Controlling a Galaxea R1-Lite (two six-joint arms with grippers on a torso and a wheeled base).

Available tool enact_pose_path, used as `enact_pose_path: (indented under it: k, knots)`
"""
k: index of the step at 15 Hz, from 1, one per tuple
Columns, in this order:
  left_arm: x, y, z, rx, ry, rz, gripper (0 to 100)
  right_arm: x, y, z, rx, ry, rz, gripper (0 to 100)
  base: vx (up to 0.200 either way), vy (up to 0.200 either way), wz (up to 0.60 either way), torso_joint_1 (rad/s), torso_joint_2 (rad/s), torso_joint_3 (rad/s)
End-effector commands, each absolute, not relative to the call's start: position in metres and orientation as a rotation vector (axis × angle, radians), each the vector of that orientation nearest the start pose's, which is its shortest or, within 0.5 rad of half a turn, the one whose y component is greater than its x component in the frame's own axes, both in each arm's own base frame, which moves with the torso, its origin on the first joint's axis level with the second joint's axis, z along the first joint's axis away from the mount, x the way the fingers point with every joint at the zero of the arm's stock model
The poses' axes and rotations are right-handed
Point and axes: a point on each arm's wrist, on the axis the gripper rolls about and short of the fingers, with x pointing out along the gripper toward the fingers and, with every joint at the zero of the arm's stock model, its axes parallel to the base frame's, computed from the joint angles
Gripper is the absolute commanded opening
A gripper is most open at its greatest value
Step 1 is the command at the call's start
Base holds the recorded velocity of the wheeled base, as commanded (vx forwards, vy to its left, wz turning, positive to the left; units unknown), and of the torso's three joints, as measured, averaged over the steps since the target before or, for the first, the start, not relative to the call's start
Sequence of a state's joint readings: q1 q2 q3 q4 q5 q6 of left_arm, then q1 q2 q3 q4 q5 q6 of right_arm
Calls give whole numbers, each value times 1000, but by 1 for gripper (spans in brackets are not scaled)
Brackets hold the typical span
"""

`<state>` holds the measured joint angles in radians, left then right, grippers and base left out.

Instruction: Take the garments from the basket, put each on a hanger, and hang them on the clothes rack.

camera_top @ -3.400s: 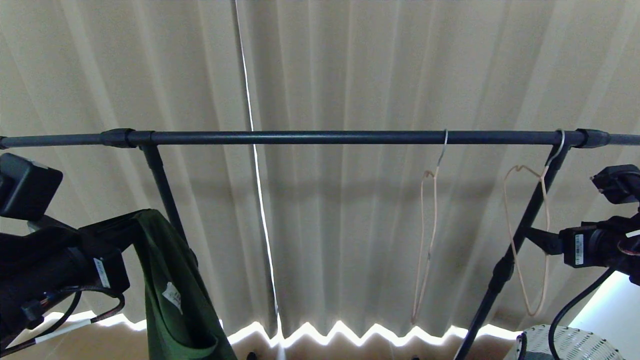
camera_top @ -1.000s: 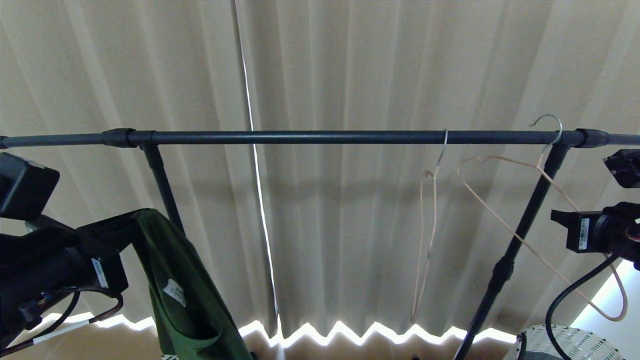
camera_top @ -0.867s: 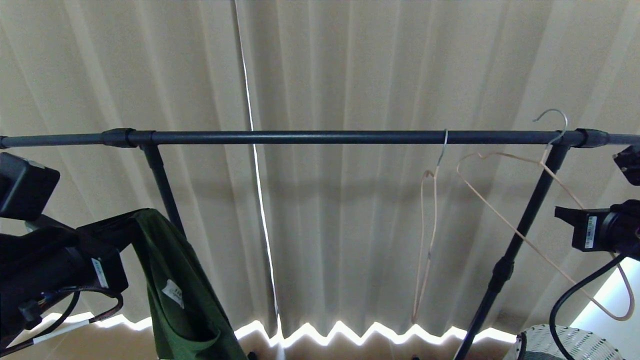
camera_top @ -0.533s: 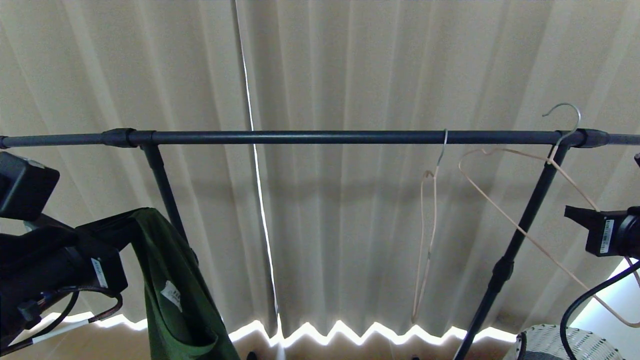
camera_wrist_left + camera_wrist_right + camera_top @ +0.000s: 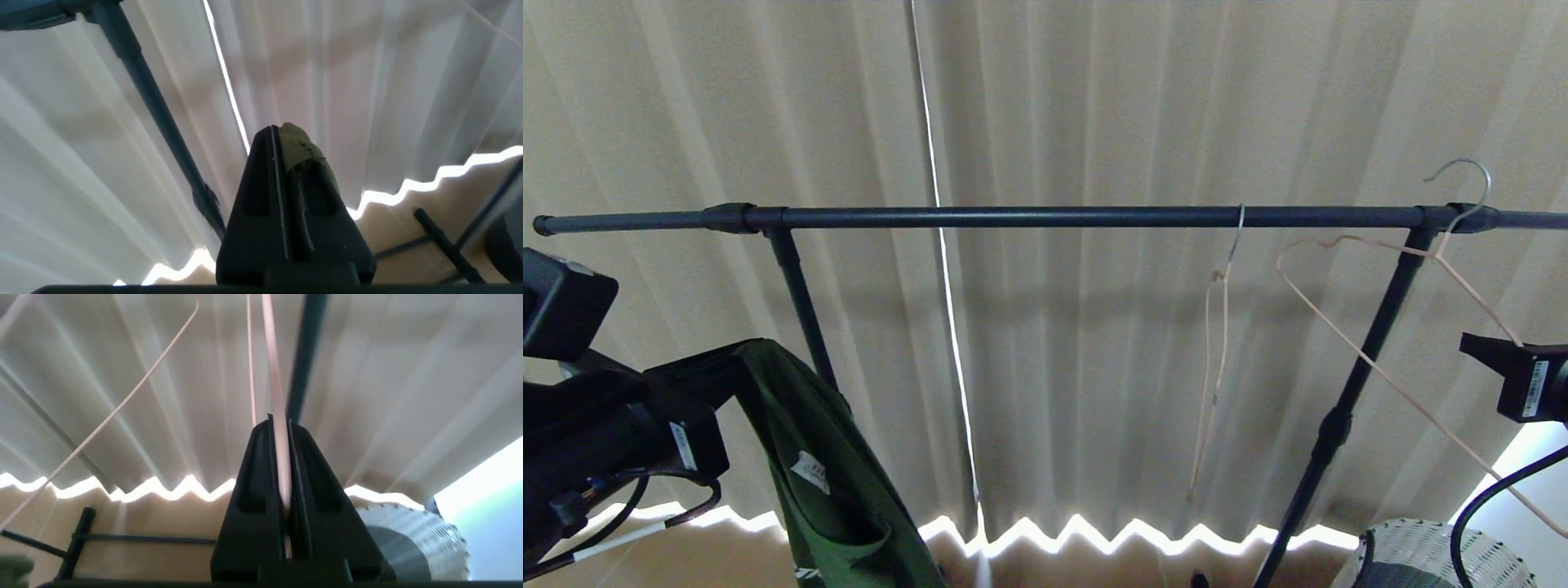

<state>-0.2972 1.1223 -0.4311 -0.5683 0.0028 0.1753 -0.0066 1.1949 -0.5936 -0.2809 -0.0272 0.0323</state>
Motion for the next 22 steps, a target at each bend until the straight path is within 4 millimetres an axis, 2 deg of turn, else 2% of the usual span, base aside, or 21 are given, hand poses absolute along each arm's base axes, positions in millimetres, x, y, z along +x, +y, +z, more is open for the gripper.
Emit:
enact_pose_path:
  k: [1,7,9,12,16,19,20,22]
  knots:
    - [147,-45,205,192,94,-304,0,172,-2,212,27,308,-38,0,-200,0,0,-12,7,7]
    - [147,-45,200,193,113,-307,0,173,0,212,24,310,-24,0,-200,0,0,-2,1,2]
    - [146,-45,197,205,123,-313,0,171,0,213,32,305,14,0,0,0,0,0,0,0]
    - [148,-49,187,245,158,-341,0,169,2,203,50,342,115,0,0,0,0,0,0,0]
    - [167,-56,211,246,116,-331,0,167,12,204,77,289,249,0,0,0,0,0,0,0]
    - [196,-73,236,259,138,-299,0,166,32,205,68,205,396,0,0,0,0,0,0,0]
    - [196,-73,236,259,138,-299,0,166,32,205,68,205,396,0,0,0,0,0,0,0]
    - [221,-95,253,296,201,-204,0,160,58,207,129,184,549,0,0,0,0,0,0,0]
